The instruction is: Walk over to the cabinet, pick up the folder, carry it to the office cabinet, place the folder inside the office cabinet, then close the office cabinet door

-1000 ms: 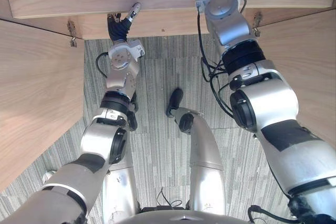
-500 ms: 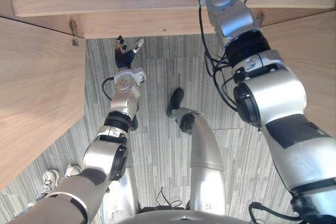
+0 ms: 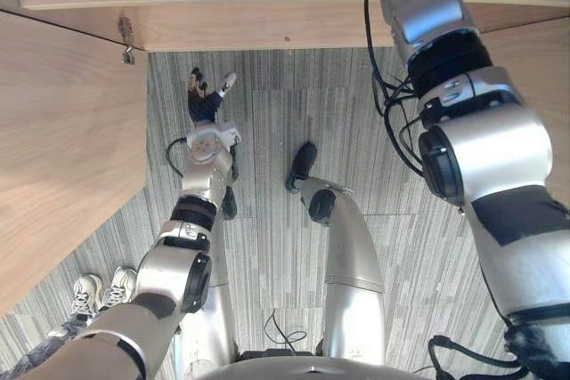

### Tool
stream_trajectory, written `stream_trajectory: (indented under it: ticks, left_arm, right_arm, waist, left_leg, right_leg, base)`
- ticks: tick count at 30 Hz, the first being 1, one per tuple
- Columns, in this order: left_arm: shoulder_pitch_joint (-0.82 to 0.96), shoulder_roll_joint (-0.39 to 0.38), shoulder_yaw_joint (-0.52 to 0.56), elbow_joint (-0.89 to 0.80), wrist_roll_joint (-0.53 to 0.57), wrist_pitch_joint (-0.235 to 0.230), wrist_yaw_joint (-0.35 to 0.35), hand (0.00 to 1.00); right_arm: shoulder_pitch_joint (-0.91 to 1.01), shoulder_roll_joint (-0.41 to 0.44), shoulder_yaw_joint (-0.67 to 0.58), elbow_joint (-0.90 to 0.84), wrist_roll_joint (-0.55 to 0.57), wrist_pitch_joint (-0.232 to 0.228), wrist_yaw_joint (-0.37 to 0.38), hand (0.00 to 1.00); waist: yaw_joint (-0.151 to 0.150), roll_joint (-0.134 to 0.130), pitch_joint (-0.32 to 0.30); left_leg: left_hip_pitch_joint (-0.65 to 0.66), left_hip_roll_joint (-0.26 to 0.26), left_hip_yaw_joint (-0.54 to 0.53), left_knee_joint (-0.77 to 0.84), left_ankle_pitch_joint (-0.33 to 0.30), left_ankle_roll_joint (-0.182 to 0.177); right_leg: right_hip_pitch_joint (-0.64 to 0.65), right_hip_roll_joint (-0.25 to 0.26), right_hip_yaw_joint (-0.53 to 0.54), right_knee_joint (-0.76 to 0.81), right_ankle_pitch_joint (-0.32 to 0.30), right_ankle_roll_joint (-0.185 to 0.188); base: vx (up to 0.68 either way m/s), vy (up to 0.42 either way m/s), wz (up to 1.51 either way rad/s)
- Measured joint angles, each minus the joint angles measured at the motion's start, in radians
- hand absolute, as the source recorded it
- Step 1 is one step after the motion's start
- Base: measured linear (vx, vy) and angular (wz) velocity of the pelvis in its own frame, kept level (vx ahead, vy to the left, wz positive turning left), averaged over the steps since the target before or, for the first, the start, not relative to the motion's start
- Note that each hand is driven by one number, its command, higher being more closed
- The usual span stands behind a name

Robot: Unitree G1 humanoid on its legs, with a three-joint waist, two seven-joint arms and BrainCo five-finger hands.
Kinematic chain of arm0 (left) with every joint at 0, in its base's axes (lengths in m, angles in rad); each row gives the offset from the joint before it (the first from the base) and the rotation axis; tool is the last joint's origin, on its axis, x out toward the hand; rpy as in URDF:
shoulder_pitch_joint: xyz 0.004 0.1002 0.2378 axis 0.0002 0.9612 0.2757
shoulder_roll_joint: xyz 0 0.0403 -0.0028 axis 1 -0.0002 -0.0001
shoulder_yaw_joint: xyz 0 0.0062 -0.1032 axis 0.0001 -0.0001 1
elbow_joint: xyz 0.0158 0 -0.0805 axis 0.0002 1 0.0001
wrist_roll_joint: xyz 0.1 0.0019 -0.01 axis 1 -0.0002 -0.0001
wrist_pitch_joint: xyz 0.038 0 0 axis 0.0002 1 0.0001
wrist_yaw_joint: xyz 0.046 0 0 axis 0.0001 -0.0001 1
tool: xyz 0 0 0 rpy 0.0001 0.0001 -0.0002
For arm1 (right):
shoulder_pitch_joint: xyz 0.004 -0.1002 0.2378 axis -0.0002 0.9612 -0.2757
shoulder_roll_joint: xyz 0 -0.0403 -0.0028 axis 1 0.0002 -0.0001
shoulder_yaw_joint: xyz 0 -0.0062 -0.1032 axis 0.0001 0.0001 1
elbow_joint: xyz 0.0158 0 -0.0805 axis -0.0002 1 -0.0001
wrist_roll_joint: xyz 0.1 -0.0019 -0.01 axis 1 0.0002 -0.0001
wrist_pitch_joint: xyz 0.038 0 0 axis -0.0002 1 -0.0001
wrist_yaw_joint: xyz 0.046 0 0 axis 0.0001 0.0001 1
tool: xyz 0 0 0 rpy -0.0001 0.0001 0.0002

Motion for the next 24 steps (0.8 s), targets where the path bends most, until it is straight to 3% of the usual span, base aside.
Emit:
stream_trajectory:
  ticks: [5, 9, 19, 24]
  left_arm:
    - [-0.179, 0.0, 0.005, 0.073, -0.009, 0.026, -0.008, 0.0]
    - [-0.214, 0.0, 0.017, 0.09, -0.019, 0.034, -0.008, 0.0]
    - [-0.207, -0.007, 0.034, 0.104, -0.02, 0.044, -0.004, 0.0]
    - [-0.153, -0.032, 0.036, 0.088, -0.02, 0.033, 0.021, 0.0]
  right_arm:
    - [-0.037, 0.012, -0.002, 0.005, 0.041, 0.014, -0.004, 1.0]
    - [-0.038, 0.015, -0.002, 0.001, 0.045, 0.009, -0.023, 1.0]
    - [-0.038, 0.022, -0.011, -0.043, 0.058, -0.015, -0.076, 1.0]
    - [-0.024, 0.022, -0.067, -0.05, 0.088, -0.029, -0.089, 1.0]
  waist:
    - [-0.01, 0.004, 0.004]
    - [-0.011, 0.003, 0.004]
    - [-0.014, 0.01, 0.032]
    - [0.003, 0.01, 0.035]
  left_leg:
    - [-0.022, 0.006, -0.001, -0.007, 0.016, 0.011]
    - [-0.022, 0.006, 0.004, -0.02, 0.018, 0.01]
    - [-0.022, 0.007, 0.005, -0.019, 0.021, 0.01]
    - [-0.019, 0.012, 0.004, -0.005, 0.021, 0.012]
  right_leg:
    - [-0.01, 0.007, -0.009, -0.022, 0.029, 0.001]
    - [-0.011, 0.008, -0.009, -0.038, 0.034, 0.001]
    - [-0.012, 0.008, -0.009, -0.039, 0.035, -0.001]
    - [-0.011, 0.01, -0.007, -0.02, 0.035, -0.004]
  base:
    - [-0.04, 0.017, -0.06]
    - [-0.04, 0.01, -0.01]
    - [-0.03, -0.004, 0.0]
    - [-0.03, -0.013, -0.01]
